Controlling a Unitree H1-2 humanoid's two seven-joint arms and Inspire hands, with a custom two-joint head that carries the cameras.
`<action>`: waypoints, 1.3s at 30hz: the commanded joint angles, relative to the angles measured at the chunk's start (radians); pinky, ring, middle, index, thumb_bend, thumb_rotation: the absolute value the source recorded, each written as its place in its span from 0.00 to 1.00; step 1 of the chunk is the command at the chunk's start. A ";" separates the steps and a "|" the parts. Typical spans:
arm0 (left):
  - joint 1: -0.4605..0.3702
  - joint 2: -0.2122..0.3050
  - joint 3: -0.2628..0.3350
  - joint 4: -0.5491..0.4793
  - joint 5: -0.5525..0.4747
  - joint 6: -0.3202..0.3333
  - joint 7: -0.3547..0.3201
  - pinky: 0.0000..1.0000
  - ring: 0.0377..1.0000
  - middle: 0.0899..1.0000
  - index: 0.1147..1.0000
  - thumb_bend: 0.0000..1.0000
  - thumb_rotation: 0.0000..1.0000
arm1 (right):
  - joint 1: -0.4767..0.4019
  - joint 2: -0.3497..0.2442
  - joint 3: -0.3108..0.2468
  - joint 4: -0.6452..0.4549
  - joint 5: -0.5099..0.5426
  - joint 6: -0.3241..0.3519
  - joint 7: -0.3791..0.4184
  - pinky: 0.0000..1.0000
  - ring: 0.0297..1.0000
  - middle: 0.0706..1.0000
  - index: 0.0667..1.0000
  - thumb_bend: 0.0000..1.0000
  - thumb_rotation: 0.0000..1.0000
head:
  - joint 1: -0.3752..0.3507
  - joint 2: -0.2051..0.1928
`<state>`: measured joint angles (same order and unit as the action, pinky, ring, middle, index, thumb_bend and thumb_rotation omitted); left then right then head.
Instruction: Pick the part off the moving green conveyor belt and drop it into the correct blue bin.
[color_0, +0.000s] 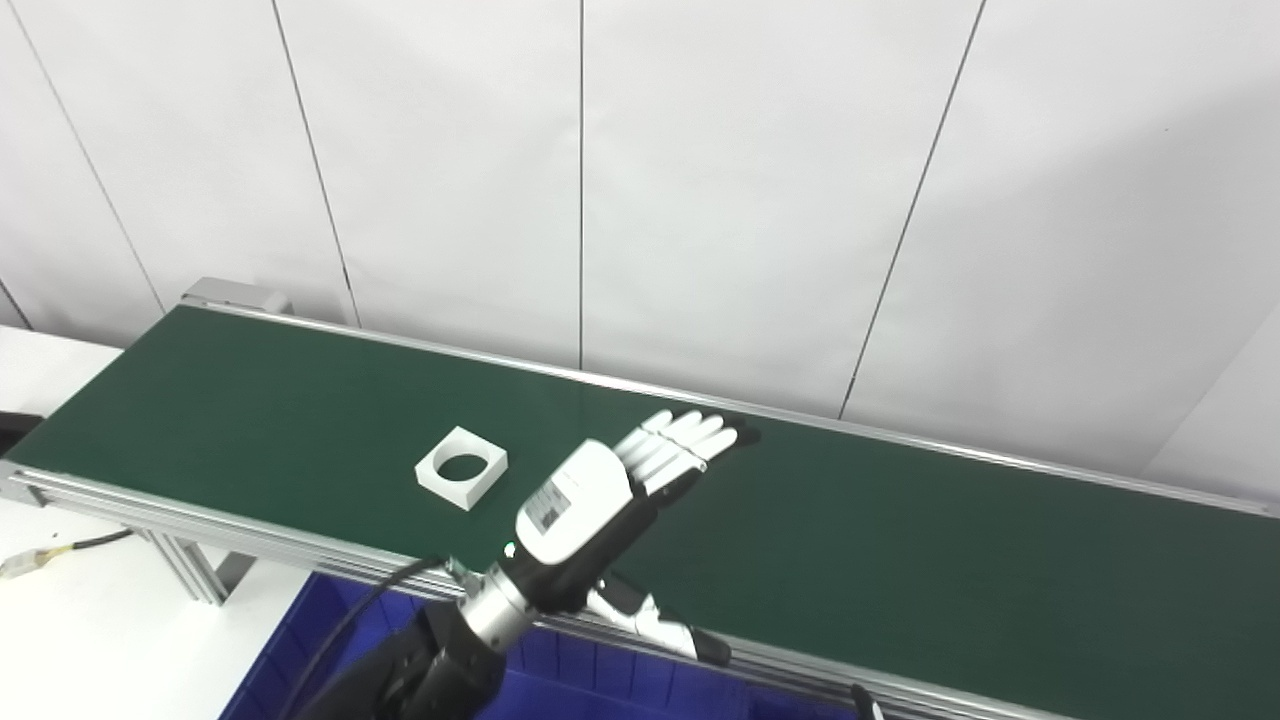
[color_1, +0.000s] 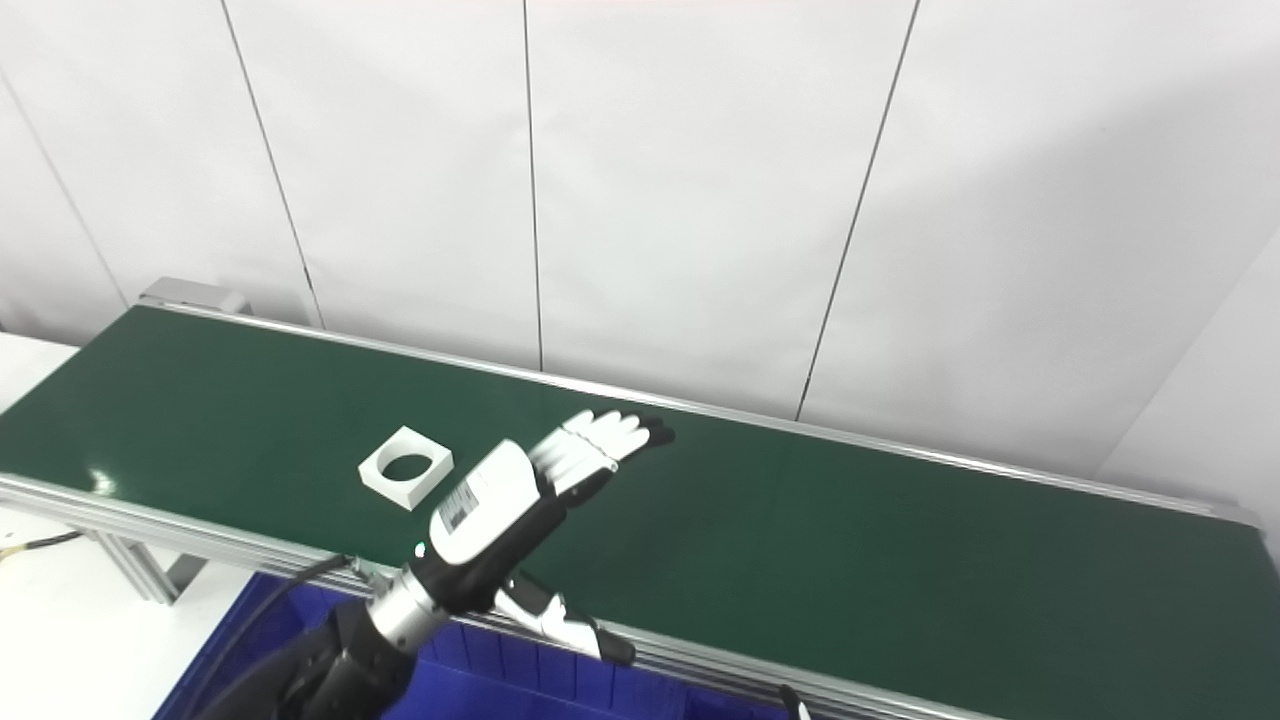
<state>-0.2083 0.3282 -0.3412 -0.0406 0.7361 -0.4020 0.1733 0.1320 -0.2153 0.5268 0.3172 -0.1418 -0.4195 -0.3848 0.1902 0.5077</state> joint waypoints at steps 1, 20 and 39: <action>-0.045 0.013 0.021 -0.010 0.038 0.014 -0.018 0.96 0.95 0.94 0.92 0.81 0.53 | -0.016 0.001 -0.001 -0.012 -0.001 -0.050 -0.013 1.00 1.00 0.99 0.98 0.84 1.00 | 0.002 -0.001; -0.154 0.107 0.071 0.127 0.182 0.093 -0.089 0.88 0.90 0.90 0.88 0.93 0.20 | -0.027 0.008 0.018 -0.011 -0.022 -0.050 -0.042 1.00 1.00 0.99 0.97 0.87 1.00 | -0.021 -0.001; -0.221 0.111 0.054 0.121 0.207 0.233 -0.277 0.79 0.83 0.86 0.87 1.00 0.00 | -0.028 0.021 0.019 -0.003 -0.013 -0.050 -0.034 1.00 1.00 0.99 0.97 0.88 1.00 | -0.028 -0.003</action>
<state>-0.3798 0.4182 -0.2925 0.1030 0.9343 -0.1802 -0.1128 0.1165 -0.2005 0.5469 0.3271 -0.1483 -0.4195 -0.4122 0.1626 0.5031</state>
